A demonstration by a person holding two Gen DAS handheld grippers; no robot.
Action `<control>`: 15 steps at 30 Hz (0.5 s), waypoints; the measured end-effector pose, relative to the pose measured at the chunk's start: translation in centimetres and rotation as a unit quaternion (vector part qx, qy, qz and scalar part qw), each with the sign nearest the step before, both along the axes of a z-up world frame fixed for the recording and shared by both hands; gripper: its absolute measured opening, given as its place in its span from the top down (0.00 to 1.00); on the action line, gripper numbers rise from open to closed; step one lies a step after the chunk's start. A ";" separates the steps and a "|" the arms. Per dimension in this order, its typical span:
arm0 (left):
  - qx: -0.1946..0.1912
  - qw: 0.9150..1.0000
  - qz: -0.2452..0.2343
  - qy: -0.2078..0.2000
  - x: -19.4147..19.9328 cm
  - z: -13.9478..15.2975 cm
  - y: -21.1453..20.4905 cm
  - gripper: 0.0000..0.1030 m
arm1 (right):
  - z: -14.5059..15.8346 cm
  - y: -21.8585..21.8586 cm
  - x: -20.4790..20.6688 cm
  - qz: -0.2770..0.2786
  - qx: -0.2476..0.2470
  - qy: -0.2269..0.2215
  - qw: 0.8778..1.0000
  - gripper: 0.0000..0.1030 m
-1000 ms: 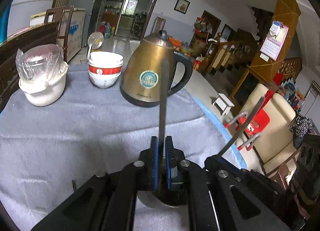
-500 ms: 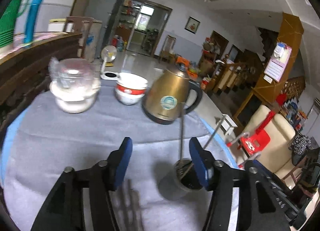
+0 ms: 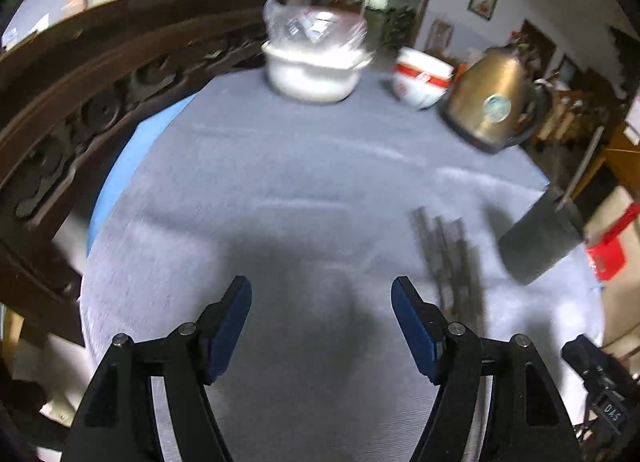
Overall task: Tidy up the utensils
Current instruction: 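Move both open tools back over the chopstick bundle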
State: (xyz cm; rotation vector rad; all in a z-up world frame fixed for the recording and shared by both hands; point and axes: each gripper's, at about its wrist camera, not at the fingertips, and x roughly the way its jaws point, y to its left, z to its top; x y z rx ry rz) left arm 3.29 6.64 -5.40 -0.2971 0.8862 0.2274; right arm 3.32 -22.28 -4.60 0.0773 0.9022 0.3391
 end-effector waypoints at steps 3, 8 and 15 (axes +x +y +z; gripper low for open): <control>0.009 1.000 0.000 0.020 0.0 -1.1 0.0 0.29 | -1.1 0.9 0.5 0.006 -0.025 0.006 1.000 0.37; 0.017 0.999 -0.011 0.035 0.1 -2.1 -0.8 0.29 | -2.6 0.9 1.1 0.001 -0.040 0.018 0.999 0.37; 0.015 1.000 0.004 -0.008 -0.5 -2.2 -0.4 0.29 | -3.6 0.4 1.4 -0.023 -0.054 0.020 0.998 0.37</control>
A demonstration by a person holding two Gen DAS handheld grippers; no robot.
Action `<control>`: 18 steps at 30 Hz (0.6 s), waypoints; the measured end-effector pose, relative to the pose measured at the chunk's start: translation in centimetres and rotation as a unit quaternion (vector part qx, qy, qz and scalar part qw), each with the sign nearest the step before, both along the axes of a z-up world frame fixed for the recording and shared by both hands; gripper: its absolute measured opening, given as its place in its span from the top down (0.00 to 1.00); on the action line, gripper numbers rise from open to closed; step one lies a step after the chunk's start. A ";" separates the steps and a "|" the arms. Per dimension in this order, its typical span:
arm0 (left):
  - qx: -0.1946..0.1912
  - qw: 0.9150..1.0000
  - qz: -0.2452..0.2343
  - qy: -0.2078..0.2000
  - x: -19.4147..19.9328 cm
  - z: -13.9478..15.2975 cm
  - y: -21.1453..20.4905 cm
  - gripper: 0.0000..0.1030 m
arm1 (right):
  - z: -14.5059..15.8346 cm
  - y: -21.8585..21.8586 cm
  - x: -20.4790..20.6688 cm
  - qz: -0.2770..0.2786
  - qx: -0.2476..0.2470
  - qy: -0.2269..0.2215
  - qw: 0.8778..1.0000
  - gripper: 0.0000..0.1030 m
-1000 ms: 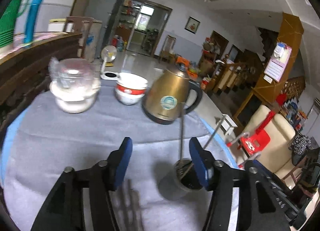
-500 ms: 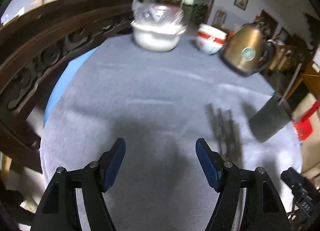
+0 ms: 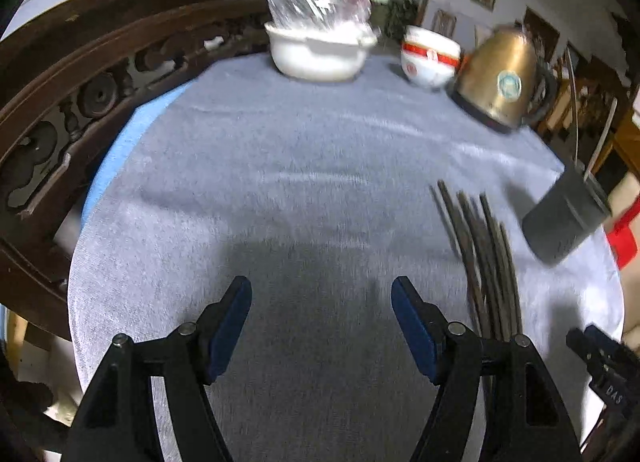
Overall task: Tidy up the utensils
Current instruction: 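Move both open tools back over the chopstick bundle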
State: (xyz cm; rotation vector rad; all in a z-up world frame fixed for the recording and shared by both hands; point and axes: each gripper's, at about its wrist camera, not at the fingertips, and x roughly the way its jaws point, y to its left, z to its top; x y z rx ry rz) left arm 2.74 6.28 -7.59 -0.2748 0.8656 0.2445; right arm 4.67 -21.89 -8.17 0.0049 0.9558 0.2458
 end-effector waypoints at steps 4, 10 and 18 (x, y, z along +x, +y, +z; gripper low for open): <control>0.012 1.000 0.009 -0.024 0.2 0.1 -0.2 0.29 | 0.5 -0.7 -0.9 -0.032 0.010 -0.021 0.999 0.37; 0.029 0.998 0.020 -0.048 1.4 0.5 -0.6 0.29 | 1.0 -1.3 -1.7 -0.044 0.009 -0.027 0.999 0.37; 0.033 0.999 0.013 -0.030 1.3 -0.2 -0.7 0.29 | 1.5 -1.6 -2.3 -0.051 0.016 -0.033 0.998 0.37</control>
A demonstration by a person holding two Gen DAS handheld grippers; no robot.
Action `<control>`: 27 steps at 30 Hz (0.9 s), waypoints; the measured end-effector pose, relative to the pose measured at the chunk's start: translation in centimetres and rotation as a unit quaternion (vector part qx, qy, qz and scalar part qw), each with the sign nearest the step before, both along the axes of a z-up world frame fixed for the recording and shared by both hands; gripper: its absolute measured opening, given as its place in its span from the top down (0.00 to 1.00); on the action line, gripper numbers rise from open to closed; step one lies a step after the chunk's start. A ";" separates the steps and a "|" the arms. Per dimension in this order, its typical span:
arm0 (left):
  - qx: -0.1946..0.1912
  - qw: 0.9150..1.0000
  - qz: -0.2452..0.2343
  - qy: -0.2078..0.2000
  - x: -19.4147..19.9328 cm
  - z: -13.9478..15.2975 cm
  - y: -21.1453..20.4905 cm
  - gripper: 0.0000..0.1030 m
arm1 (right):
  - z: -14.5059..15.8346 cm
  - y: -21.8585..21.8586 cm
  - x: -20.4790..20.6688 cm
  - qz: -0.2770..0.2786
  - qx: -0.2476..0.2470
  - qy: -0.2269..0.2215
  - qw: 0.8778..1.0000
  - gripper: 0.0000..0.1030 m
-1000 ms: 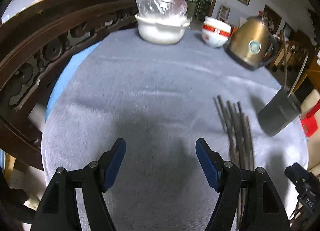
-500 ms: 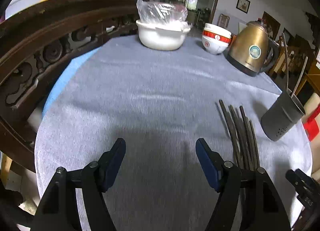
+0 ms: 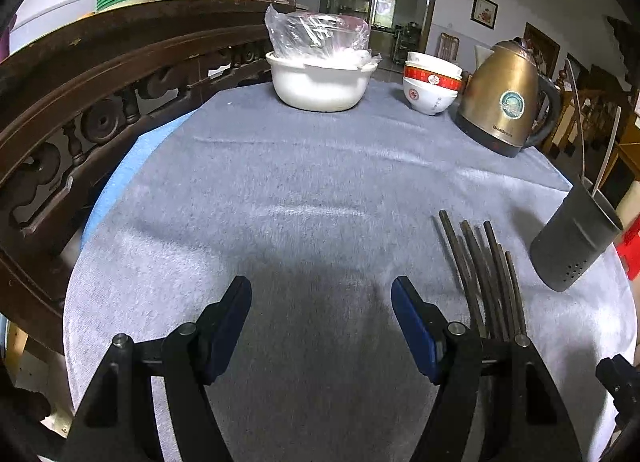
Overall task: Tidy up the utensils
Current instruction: 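Move both open tools back over the chopstick bundle, then grasp another chopstick with the right tool while the left tool grasps one too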
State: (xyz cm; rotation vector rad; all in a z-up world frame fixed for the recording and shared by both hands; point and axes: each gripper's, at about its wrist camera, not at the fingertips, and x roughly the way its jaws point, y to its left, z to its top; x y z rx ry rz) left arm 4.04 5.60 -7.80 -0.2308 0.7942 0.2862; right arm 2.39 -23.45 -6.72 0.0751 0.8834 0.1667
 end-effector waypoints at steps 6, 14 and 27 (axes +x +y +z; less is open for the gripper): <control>-0.003 1.000 0.003 0.015 -2.1 0.7 0.6 0.29 | 0.0 1.3 -0.3 0.019 0.017 0.004 1.000 0.37; -0.025 0.998 0.003 0.053 -3.7 -0.4 1.5 0.29 | -0.6 3.2 0.3 0.051 0.070 0.052 0.995 0.37; -0.029 0.997 -0.027 0.073 -3.9 -0.1 0.9 0.29 | -0.1 6.0 2.2 0.084 0.079 0.094 0.989 0.42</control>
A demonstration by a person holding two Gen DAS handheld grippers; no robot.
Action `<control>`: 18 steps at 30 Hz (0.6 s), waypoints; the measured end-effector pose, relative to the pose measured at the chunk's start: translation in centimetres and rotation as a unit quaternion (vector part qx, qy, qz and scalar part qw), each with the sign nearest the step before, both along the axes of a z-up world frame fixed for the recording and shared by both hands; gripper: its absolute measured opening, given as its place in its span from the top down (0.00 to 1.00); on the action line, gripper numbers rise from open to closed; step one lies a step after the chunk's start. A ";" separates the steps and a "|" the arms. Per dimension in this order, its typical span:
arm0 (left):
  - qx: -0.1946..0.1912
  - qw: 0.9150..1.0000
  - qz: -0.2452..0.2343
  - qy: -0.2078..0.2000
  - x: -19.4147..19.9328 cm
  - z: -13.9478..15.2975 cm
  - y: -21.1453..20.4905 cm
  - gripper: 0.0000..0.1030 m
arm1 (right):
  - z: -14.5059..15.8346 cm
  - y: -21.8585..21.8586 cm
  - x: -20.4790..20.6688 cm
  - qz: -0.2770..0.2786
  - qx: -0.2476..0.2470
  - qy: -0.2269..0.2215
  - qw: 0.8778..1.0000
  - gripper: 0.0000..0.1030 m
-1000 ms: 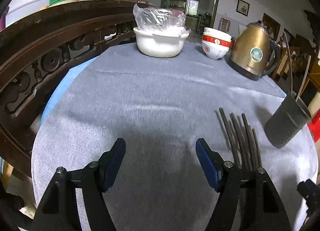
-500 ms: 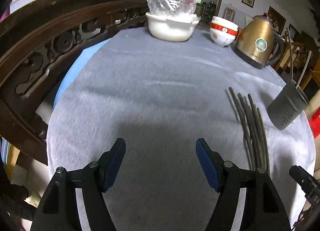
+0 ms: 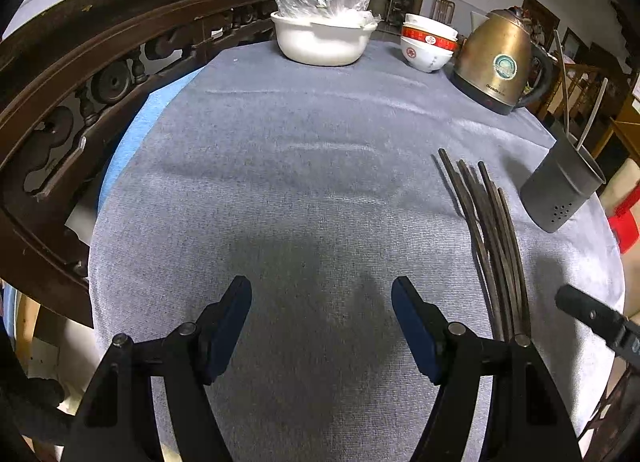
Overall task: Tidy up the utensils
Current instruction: 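Grasp another chopstick with the right tool while the left tool grasps one too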
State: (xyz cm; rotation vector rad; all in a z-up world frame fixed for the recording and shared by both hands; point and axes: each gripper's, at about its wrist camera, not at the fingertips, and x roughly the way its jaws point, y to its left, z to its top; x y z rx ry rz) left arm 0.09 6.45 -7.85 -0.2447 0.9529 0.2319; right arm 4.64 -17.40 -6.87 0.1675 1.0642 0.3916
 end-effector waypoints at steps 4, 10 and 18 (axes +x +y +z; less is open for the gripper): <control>-0.001 1.000 0.001 0.000 -0.1 0.0 0.0 0.29 | -0.3 1.3 1.6 0.019 -0.009 0.026 0.999 0.64; -0.005 1.000 0.006 0.000 -0.2 0.1 0.2 0.29 | -1.0 3.3 3.0 0.037 -0.027 0.051 0.998 0.72; -0.009 1.000 0.000 0.011 0.4 0.0 0.0 0.29 | -2.4 3.3 3.7 0.044 -0.033 0.085 0.995 0.82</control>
